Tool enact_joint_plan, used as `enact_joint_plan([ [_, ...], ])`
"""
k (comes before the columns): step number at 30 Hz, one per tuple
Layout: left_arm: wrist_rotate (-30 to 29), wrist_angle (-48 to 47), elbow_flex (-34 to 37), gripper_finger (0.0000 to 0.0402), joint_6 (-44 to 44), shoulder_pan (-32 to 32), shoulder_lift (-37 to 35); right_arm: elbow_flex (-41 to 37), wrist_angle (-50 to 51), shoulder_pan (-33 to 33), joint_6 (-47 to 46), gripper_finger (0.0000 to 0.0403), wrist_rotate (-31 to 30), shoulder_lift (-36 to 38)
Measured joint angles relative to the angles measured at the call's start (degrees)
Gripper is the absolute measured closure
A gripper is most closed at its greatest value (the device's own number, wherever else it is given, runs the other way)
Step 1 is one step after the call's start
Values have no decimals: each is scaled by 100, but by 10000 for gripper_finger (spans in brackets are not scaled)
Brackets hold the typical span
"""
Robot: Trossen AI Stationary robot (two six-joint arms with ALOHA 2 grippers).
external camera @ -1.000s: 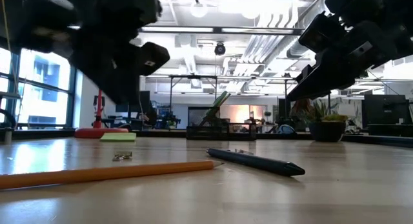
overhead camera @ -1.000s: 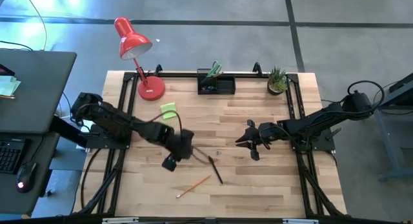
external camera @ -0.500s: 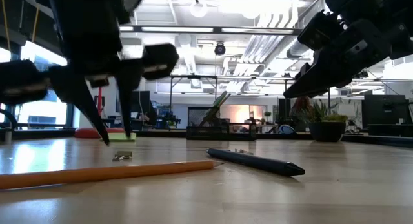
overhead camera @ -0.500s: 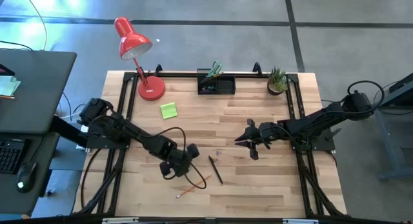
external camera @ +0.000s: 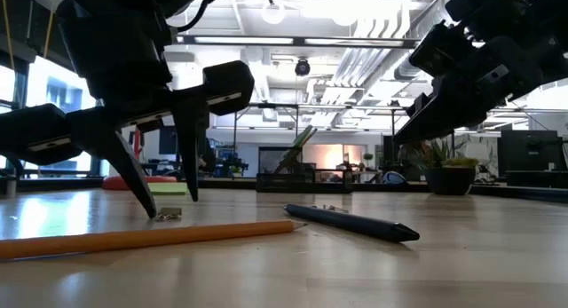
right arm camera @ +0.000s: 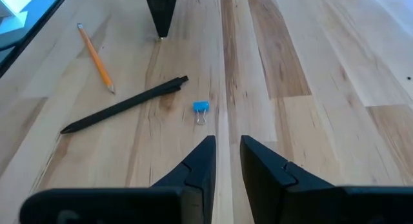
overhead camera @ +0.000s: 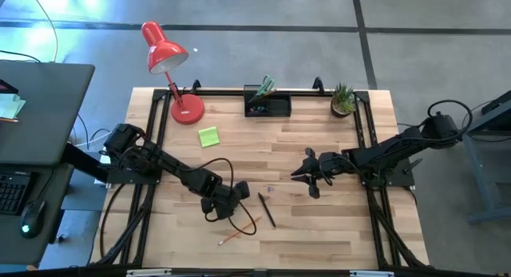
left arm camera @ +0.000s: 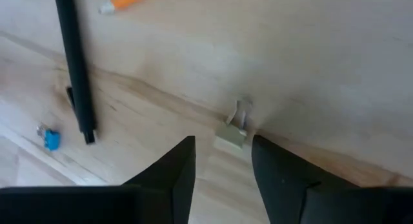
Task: Pick and place office supplies into organizer
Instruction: Put the green binder clip into the desk organizer
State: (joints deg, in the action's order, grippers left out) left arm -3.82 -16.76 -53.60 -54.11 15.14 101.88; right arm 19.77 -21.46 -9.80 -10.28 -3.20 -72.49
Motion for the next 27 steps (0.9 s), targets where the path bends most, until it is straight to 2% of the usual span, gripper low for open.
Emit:
enact_joint_plan([
  [9, 329, -72, -24, 278, -84, -94, 179, 0, -45, 0, -20, 336, 20, 0],
  [17, 484, -254, -20, 344, 164, -96, 193, 0, -41, 0, 0, 336, 20, 0],
  [22, 490, -449, -31, 387, 862, -91, 188, 0, -40, 0, 1, 336, 19, 0],
  [27, 253, -754, -24, 401, 1626, -81, 122, 0, -32, 0, 22, 336, 20, 0],
])
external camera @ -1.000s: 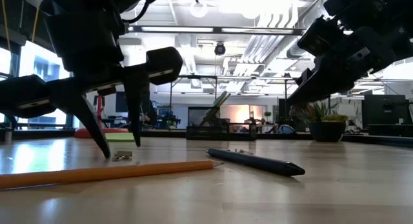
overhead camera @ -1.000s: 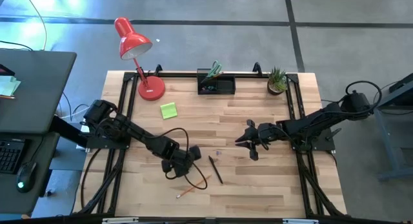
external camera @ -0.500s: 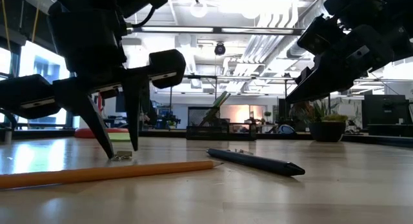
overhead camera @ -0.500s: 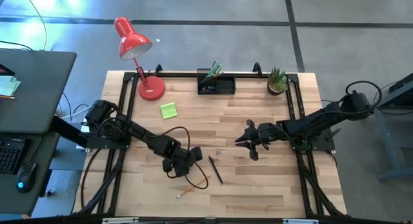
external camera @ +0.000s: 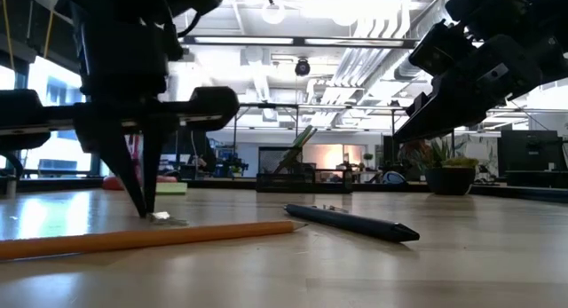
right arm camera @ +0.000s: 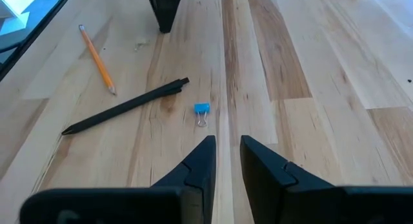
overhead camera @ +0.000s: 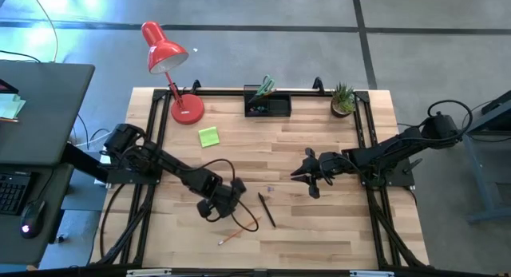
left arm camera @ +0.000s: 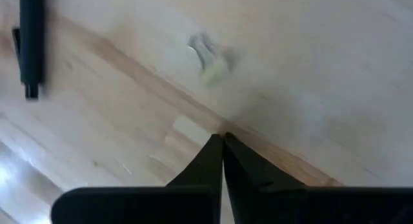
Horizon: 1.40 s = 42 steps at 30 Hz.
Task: Pick and place office supplies into organizer
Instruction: Put the green binder clip into the desk organizer
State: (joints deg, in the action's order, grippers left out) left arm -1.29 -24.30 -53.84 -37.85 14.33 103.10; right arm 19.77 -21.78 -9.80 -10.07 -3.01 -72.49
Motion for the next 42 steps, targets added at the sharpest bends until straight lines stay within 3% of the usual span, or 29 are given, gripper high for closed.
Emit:
enact_joint_plan([
  [7, -417, -548, 44, 401, 1055, -2, -276, 0, 26, 0, -19, 336, 4, 0],
  [14, 448, 73, 50, 399, 2676, -7, -513, 0, -373, 0, 4, 336, -47, 0],
  [20, 579, 614, 44, 389, 3717, 31, -528, 0, -929, 0, 472, 336, -295, -281],
  [28, 494, 1122, 24, 317, 3891, 351, -349, 2, -1943, -2, 347, 313, -271, -1259],
  [34, -246, 1123, 44, 254, 4453, 363, -216, 43, -2257, -2, 299, 300, -135, -1743],
  [42, 96, 1459, 21, 204, 4865, 371, 142, 55, -2248, 0, 256, 302, -83, -1701],
])
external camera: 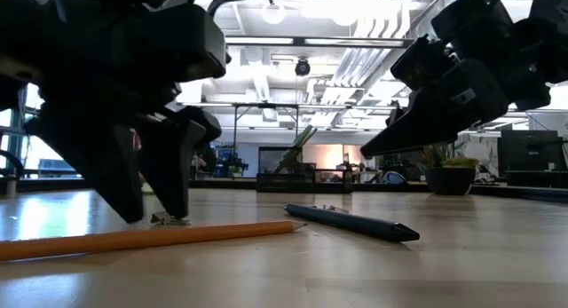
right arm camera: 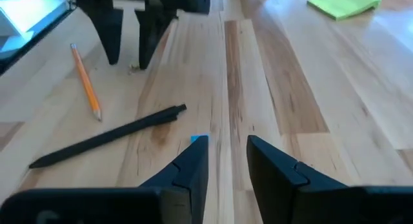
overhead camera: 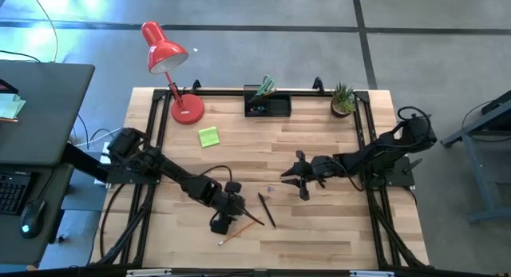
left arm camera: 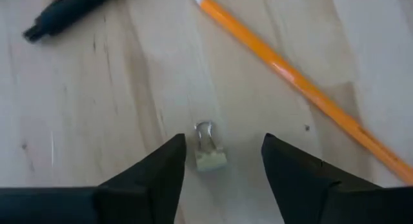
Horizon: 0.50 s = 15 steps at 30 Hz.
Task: Pick and place office supplies into organizer
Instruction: Put the green binder clip into the desk organizer
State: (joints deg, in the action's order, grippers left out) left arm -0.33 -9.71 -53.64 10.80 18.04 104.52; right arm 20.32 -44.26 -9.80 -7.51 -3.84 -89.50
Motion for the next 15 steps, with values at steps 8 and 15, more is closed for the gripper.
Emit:
enact_joint_plan([
  [8, -362, -26, -14, 207, 416, 9, 86, -2, 121, 0, 0, 306, -43, -6],
  [15, -490, -292, -23, 255, 347, 3, 92, -2, 157, 0, 1, 319, -37, -3],
])
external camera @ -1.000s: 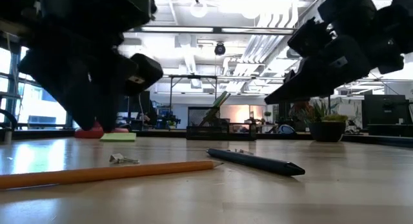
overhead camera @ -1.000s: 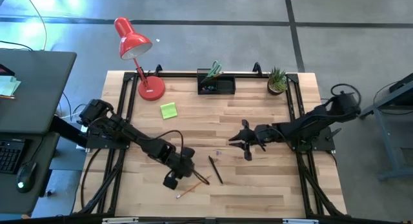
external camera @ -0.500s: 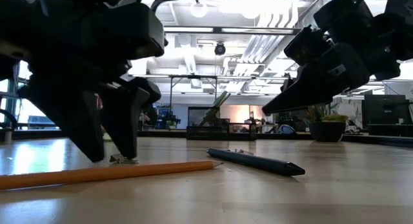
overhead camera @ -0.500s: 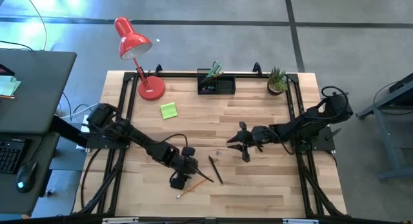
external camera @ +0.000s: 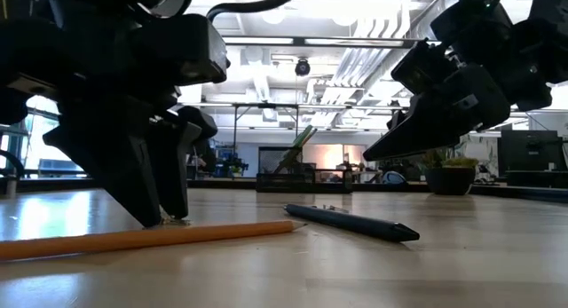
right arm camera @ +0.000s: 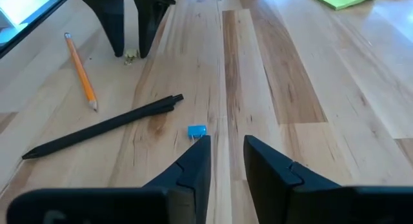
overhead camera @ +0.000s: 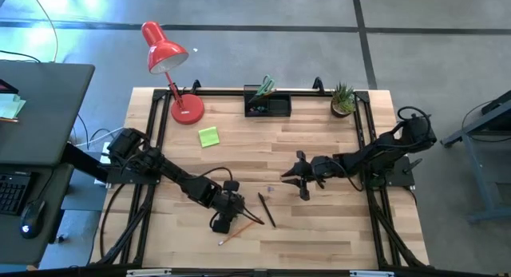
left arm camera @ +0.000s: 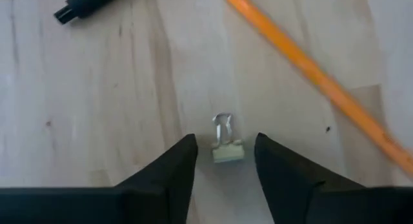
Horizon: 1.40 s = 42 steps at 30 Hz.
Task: Pick and place office supplies into organizer
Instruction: Put the green binder clip into the desk organizer, then put the blue binder clip into the desk organizer
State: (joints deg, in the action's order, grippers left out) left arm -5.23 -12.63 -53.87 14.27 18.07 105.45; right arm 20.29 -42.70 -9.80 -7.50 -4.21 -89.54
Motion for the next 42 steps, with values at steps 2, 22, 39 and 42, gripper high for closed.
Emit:
enact_joint_plan([
  [2, -59, -109, 0, 273, -37, 0, 0, 0, 2, 0, 1, 322, 2, 0],
  [22, -220, 189, 37, 376, -266, -10, 20, 0, 2, 0, -1, 329, 13, 2],
  [39, -1620, 164, 52, 376, -30, -9, -6, 1038, 1134, -161, 347, 307, -32, -672],
  [42, -1941, 144, 93, 376, 205, -7, -101, 1385, 1557, -238, 394, 279, -224, -1043],
])
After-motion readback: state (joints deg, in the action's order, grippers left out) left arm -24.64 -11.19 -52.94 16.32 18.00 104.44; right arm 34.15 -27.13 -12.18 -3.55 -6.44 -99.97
